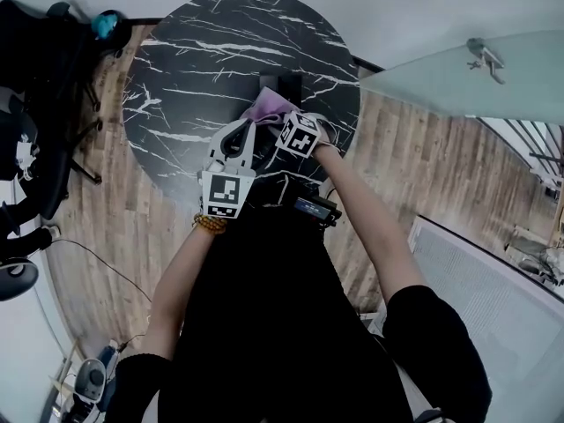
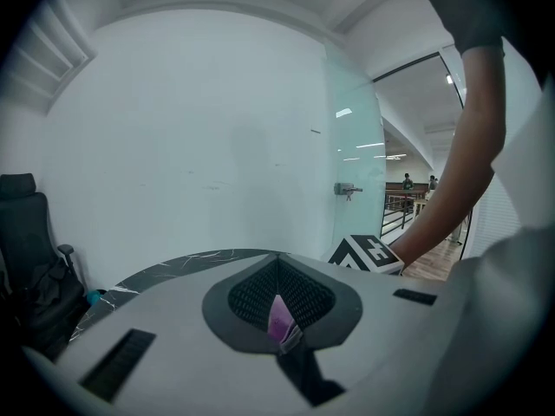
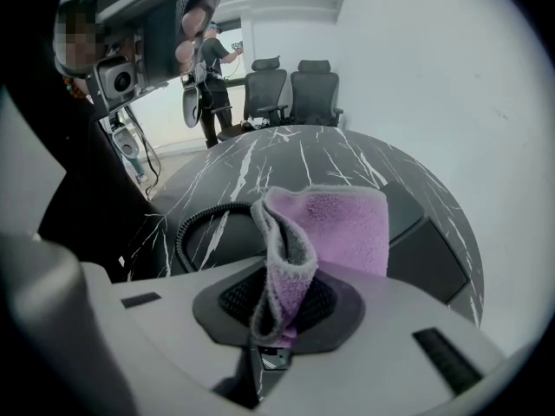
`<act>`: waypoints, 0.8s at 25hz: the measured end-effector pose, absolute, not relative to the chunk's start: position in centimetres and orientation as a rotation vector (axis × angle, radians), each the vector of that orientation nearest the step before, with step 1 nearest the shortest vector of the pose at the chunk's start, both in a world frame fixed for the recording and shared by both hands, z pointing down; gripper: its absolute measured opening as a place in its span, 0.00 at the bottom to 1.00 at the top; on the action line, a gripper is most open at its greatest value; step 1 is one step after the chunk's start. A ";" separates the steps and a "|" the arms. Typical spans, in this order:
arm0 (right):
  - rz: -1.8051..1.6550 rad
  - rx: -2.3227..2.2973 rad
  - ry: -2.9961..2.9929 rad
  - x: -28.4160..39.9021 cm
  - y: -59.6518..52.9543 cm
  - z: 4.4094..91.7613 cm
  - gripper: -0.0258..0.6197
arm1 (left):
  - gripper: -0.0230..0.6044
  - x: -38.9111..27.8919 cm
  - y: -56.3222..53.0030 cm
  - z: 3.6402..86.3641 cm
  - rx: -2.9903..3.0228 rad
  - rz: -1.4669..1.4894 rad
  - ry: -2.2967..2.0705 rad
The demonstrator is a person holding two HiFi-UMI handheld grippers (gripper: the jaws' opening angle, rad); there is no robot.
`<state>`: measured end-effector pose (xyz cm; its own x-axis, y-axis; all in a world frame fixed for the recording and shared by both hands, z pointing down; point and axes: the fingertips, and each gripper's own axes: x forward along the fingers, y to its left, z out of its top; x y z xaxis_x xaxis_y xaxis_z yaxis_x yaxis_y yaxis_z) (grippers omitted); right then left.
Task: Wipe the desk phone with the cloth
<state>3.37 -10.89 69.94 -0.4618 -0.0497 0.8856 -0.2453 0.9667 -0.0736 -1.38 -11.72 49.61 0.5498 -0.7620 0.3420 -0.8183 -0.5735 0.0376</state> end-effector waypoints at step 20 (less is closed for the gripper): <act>0.243 0.232 -2.016 3.5 -9.6 70.8 0.14 | 0.06 -2.1 -10.3 50.4 2.594 0.407 -1.346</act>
